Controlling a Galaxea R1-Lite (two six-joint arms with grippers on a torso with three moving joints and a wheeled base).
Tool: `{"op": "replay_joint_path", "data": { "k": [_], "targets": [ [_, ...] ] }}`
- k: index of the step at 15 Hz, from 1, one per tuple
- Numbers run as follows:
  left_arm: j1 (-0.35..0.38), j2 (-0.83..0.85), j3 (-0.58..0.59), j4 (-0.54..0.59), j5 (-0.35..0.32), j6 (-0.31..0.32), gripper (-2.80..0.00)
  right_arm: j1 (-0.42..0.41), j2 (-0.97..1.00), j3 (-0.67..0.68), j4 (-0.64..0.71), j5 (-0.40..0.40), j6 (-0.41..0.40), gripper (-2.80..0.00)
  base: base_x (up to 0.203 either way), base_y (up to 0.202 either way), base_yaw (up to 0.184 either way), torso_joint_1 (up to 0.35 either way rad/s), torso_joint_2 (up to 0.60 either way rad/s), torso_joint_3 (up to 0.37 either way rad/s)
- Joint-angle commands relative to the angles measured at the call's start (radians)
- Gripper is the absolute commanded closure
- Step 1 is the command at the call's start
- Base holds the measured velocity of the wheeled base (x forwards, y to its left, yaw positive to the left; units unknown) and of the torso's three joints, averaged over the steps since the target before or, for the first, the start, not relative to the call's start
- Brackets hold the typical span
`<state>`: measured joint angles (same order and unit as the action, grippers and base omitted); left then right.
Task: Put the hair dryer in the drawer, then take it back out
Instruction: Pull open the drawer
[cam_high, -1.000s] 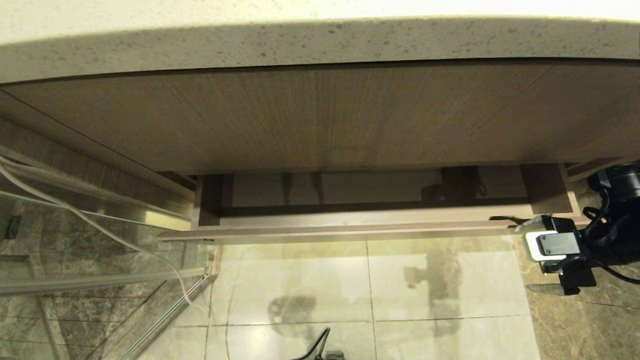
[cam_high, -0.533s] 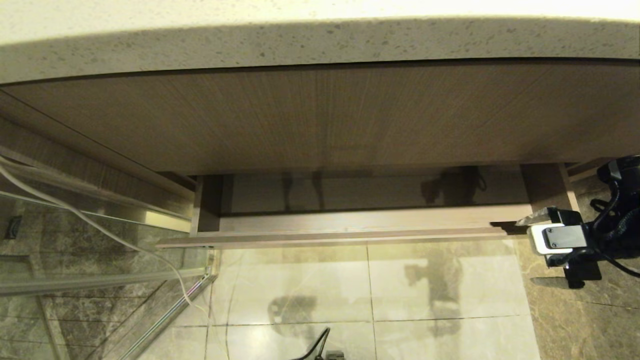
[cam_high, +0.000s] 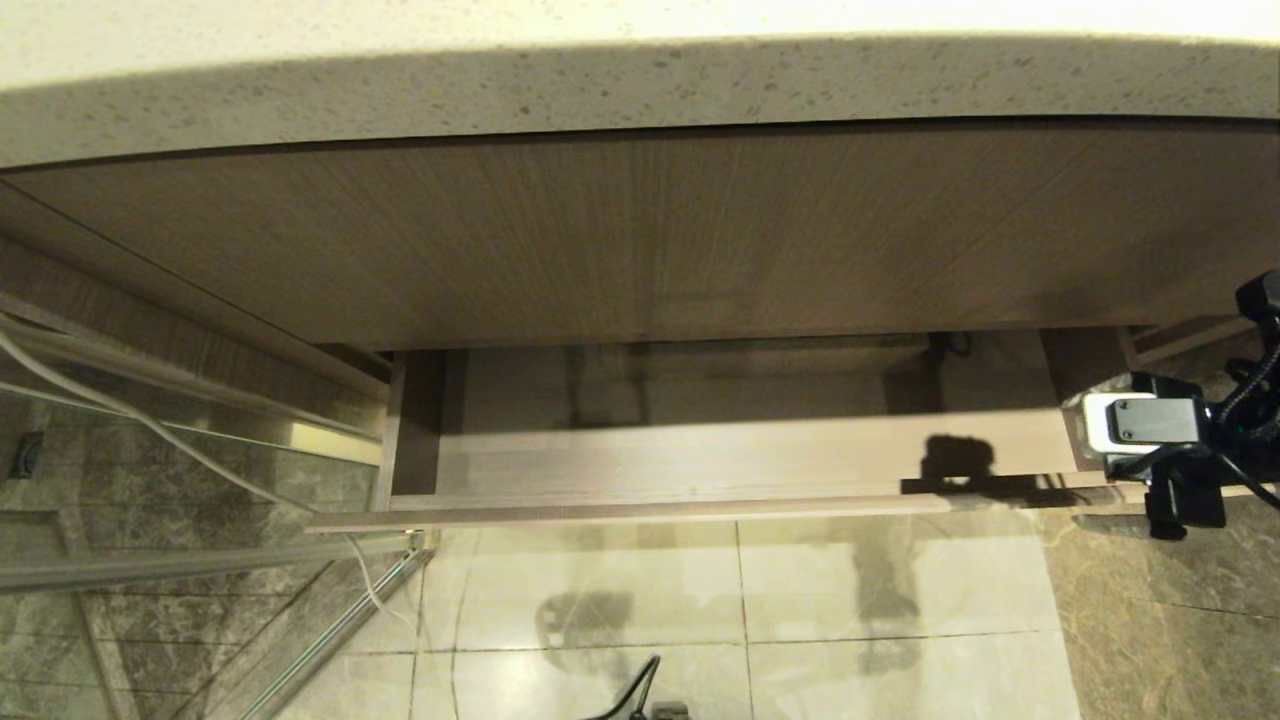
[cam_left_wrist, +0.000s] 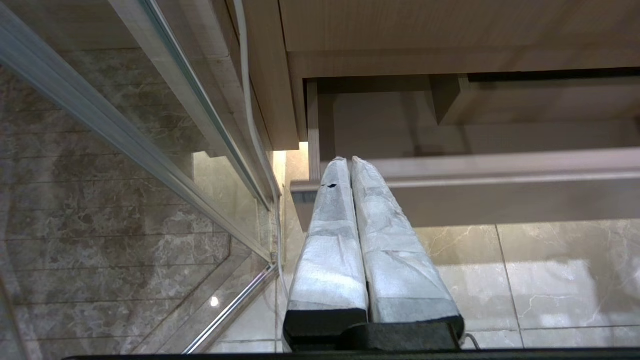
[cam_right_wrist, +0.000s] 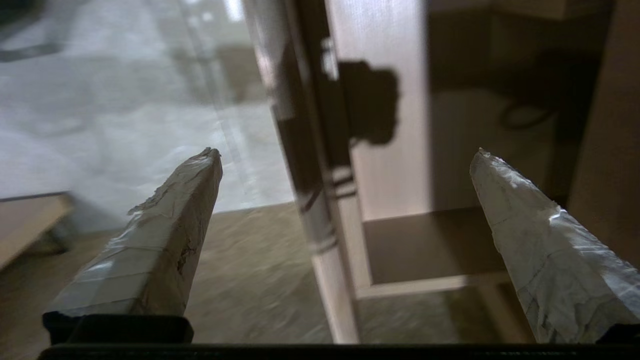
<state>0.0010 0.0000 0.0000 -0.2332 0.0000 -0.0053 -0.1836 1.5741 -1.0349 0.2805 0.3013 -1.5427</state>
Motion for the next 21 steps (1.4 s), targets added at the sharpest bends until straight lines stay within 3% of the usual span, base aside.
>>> {"op": "replay_joint_path", "data": {
  "k": [1, 7, 16, 17, 21],
  "targets": [
    [0.001, 0.0, 0.04, -0.002, 0.0, 0.0, 0.0, 0.0, -0.097, -0.021, 0.123, -0.002, 0.005, -2.8, 0.0, 0.0, 0.0, 0.0, 0.0, 0.0],
    [0.001, 0.0, 0.04, -0.002, 0.0, -0.001, 0.0, -0.001, -0.293, -0.06, 0.378, -0.009, 0.049, -2.8, 0.0, 0.0, 0.0, 0.0, 0.0, 0.0],
    [0.001, 0.0, 0.04, -0.002, 0.0, -0.001, 0.0, -0.006, -0.672, -0.066, 0.616, -0.041, 0.15, -2.8, 0.0, 0.0, 0.0, 0.0, 0.0, 0.0],
    [0.001, 0.0, 0.04, -0.002, 0.0, -0.001, 0.0, -0.005, -0.703, -0.07, 0.644, -0.043, 0.153, 0.0, 0.0, 0.0, 0.0, 0.0, 0.0, 0.0],
    [0.001, 0.0, 0.04, -0.002, 0.0, 0.001, 0.0, -0.007, -0.772, -0.102, 0.668, -0.045, 0.213, 0.0, 0.0, 0.0, 0.0, 0.0, 0.0, 0.0]
  ]
}}
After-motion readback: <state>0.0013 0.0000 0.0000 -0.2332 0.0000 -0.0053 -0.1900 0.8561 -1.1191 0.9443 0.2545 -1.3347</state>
